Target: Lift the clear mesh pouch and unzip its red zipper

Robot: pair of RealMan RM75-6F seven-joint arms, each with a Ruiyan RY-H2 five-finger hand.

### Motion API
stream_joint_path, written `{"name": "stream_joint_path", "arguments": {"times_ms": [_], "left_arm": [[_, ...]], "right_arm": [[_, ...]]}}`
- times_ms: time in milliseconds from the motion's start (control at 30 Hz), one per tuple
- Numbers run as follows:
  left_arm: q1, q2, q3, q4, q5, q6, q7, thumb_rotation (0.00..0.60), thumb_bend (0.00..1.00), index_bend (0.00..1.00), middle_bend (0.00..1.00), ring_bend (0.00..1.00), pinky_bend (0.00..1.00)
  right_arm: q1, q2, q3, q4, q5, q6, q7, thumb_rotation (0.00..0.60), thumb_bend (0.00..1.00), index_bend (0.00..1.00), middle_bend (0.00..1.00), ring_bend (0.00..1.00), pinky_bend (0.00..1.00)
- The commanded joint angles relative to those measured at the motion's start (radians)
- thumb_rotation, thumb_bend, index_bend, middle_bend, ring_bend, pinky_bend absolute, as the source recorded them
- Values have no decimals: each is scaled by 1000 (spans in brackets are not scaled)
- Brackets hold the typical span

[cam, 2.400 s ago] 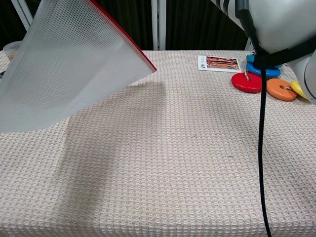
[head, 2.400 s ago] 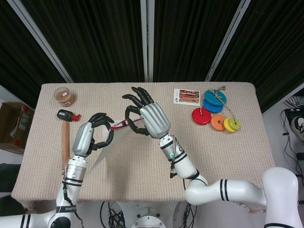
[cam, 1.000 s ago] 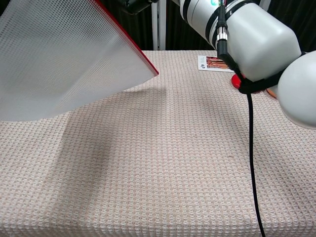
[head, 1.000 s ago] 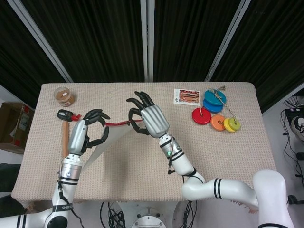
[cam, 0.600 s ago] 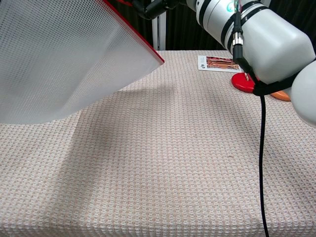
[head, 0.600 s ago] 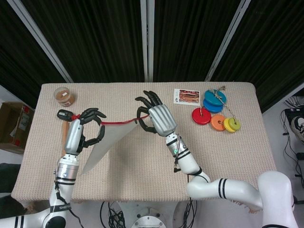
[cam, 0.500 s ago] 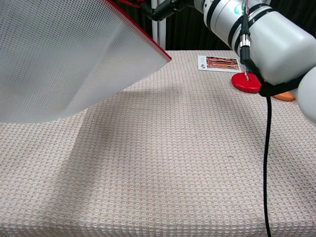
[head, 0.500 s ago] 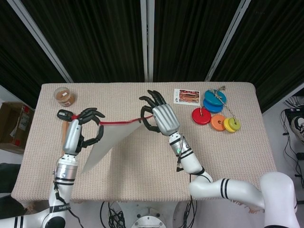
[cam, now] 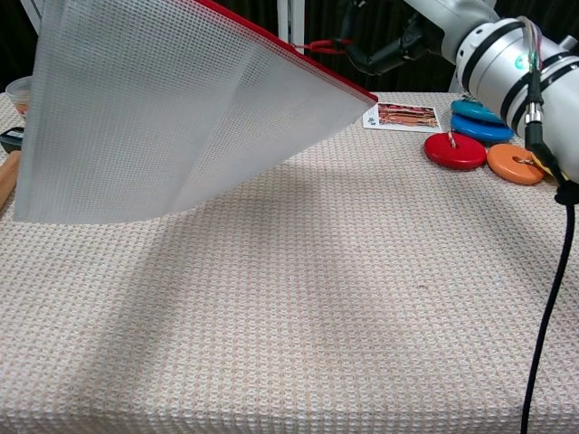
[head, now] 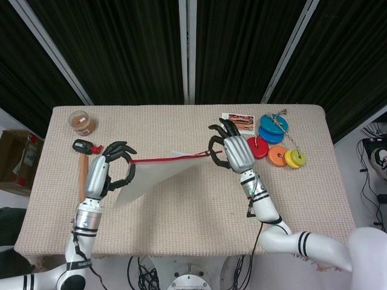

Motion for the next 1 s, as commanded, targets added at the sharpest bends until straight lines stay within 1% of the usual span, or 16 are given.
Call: {"name": "stream_joint_path", "arguments": {"times_ms": [33,333,467,733,1000], "left_arm": [[-2,-14,10,23,5,-9,-8,585,543,672,380,207,342],[13,-25,26,78,40,-3,-62,586,546,672,380,207,341],[26,-43,33,126,84,25,-108,584,549,672,380,207,341],[32,-48,41,164,99,23,-115,585,549,671,378,207,337],[30,-55,41,170,113,16,-130,585,549,672,377,207,333]], "right_arm": [[-21,6,-22,20,-10,-4,15,600,581,758,186,0,0],[-83,29,-62,61,-39,3,58,600,581,759,186,0,0],[-110,40,-78,83,-47,6,69,600,582,758,186,0,0],[-148,37,-85,135,-47,3,101,600,582,759,186,0,0],[-174,29,-81,177,-45,-6,130,600,583,759,186,0,0]]}}
